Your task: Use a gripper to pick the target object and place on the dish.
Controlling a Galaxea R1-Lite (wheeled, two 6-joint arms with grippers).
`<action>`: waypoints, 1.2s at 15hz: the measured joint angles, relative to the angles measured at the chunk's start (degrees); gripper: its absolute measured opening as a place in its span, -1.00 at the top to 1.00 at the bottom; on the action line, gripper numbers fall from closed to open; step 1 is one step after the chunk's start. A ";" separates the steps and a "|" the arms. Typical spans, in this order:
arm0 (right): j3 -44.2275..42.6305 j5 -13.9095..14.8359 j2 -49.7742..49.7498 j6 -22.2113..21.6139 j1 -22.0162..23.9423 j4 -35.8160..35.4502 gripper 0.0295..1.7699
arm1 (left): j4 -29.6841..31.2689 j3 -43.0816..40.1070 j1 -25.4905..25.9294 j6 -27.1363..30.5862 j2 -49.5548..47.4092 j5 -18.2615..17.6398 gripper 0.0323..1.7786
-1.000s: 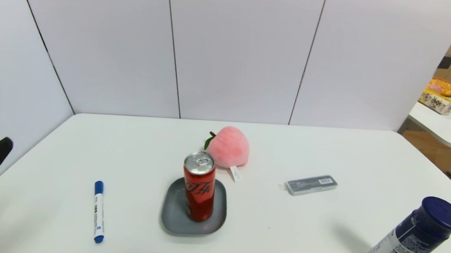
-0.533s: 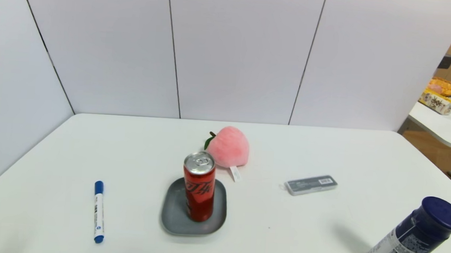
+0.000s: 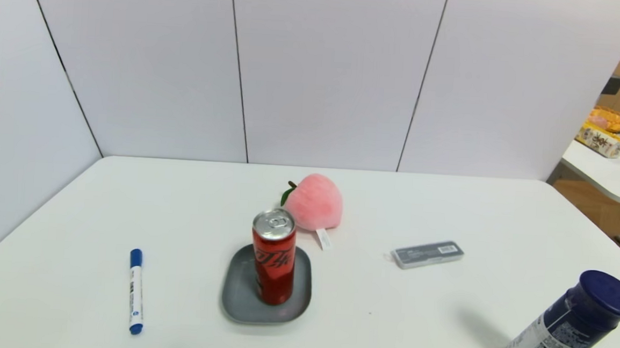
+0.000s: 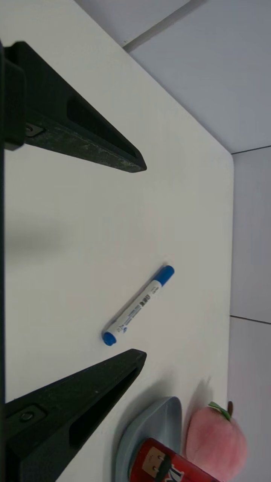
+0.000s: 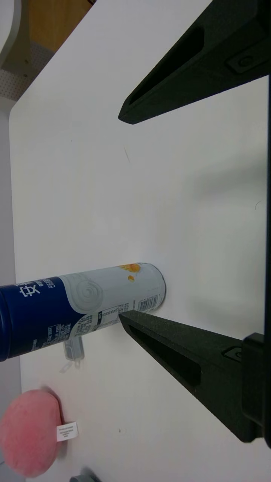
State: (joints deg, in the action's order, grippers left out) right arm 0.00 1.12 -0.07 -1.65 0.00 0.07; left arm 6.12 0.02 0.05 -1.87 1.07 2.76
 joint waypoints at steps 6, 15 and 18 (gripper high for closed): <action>0.00 0.00 0.00 -0.02 0.00 0.02 -0.93 | -6.12 -0.02 0.02 -0.67 -1.02 -0.72 -0.90; 0.00 0.00 0.00 0.00 0.00 0.02 -0.93 | -6.12 -0.02 0.02 -1.27 -1.07 -0.69 -0.90; 0.00 0.00 0.00 0.00 0.00 0.02 -0.93 | -6.12 -0.02 0.02 -1.27 -1.07 -0.69 -0.90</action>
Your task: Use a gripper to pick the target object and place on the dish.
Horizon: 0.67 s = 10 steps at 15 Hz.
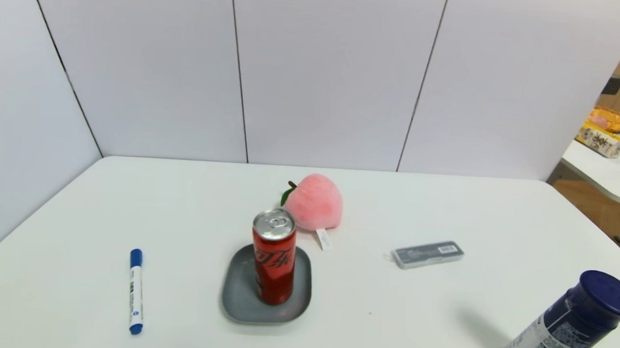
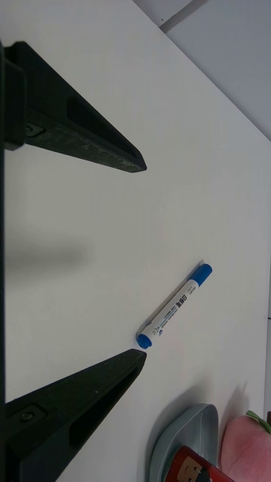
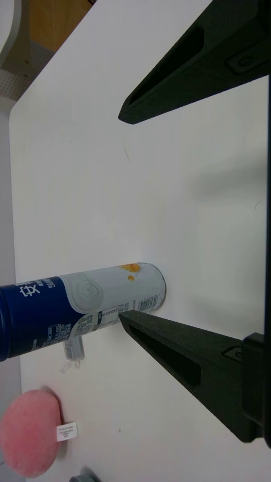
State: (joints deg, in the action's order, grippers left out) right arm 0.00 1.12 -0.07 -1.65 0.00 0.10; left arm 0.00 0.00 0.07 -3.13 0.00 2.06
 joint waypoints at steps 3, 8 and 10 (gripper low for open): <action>0.00 0.00 0.00 -0.02 0.00 -0.02 -0.93 | 0.00 0.00 0.00 0.00 0.00 0.02 -0.90; 0.00 0.00 0.00 -0.02 0.00 0.00 -0.93 | 0.00 0.00 0.00 0.00 0.00 0.02 -0.90; 0.00 0.02 0.00 -0.02 0.00 0.00 -0.93 | 0.00 0.00 0.00 0.02 0.00 0.02 -0.90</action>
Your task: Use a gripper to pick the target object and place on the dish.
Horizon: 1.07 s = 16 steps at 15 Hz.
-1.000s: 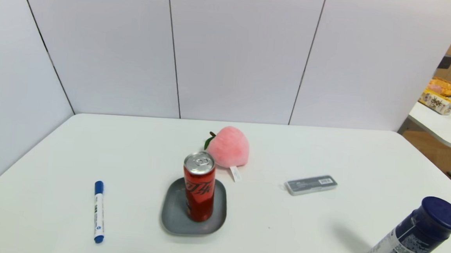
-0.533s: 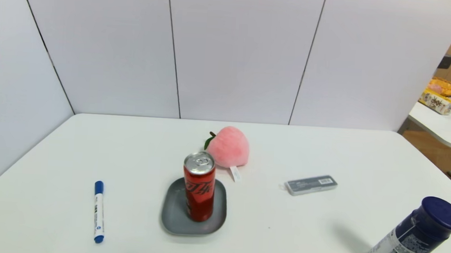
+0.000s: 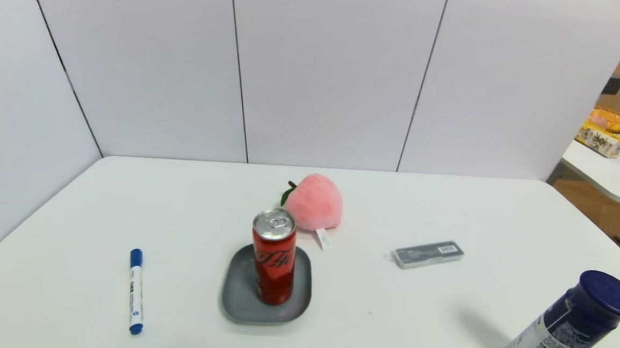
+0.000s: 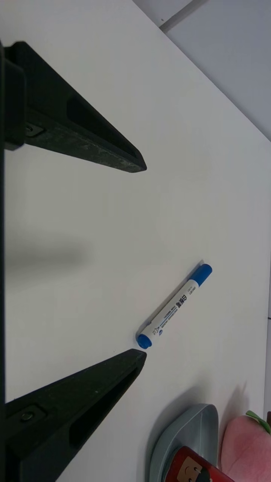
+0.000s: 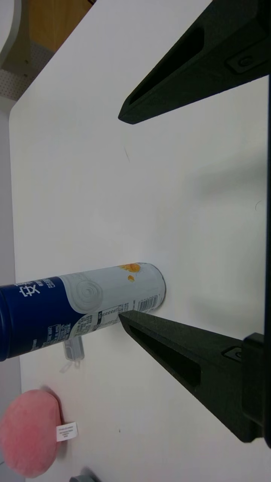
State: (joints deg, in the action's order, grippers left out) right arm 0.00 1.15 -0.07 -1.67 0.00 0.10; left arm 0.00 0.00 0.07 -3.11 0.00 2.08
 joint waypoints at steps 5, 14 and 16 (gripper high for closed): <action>0.00 0.00 0.00 0.05 0.00 0.00 -0.93 | 0.00 0.00 0.00 -0.02 0.00 0.00 -0.90; 0.00 0.00 0.00 0.22 0.00 0.06 -0.93 | 0.00 0.00 0.00 -0.02 0.00 0.00 -0.90; 0.00 -0.02 0.00 0.11 0.00 0.04 -0.93 | 0.00 0.00 0.00 -0.02 0.00 0.00 -0.90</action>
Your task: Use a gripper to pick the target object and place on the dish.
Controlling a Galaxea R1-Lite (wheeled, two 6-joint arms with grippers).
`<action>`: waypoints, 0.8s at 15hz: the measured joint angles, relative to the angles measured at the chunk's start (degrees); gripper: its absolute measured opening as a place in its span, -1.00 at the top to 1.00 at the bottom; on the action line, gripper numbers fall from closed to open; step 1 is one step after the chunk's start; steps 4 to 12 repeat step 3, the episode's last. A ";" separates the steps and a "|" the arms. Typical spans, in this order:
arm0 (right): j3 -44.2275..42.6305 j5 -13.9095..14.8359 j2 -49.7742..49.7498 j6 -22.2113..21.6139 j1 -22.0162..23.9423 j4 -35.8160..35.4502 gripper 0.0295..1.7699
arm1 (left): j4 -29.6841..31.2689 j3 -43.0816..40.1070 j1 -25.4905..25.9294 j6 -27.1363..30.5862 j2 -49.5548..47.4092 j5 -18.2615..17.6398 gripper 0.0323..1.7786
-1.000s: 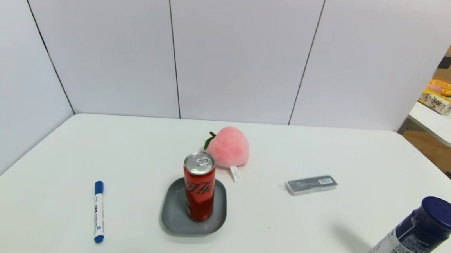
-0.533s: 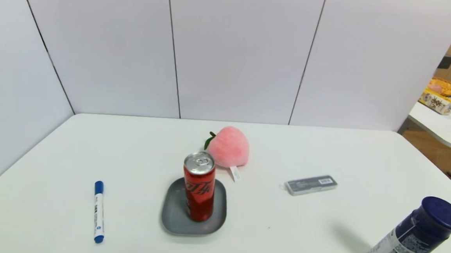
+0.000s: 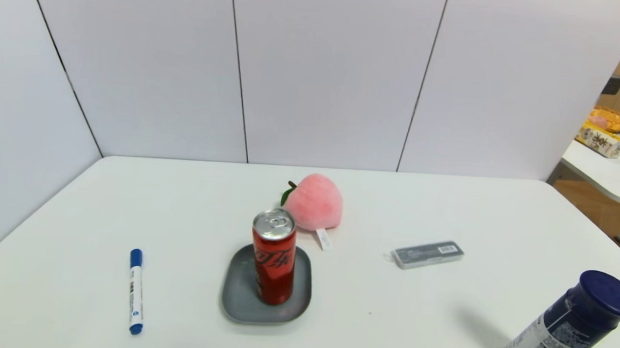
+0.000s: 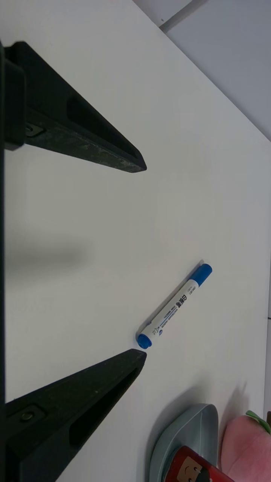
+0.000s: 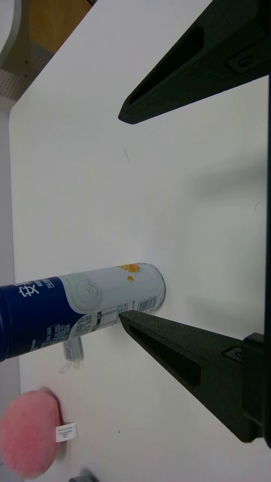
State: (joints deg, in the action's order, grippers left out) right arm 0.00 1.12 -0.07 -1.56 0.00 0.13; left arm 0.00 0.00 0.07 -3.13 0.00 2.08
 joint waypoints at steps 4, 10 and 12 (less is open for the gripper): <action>0.00 0.00 0.00 -0.09 0.00 -0.04 -0.93 | 0.00 0.00 0.00 0.00 0.00 0.00 -0.90; 0.00 0.00 0.00 -0.09 0.00 -0.04 -0.93 | 0.00 0.00 0.00 0.00 0.00 0.00 -0.90; 0.00 0.00 0.00 -0.09 0.00 -0.04 -0.93 | 0.00 0.00 0.00 0.00 0.00 0.00 -0.90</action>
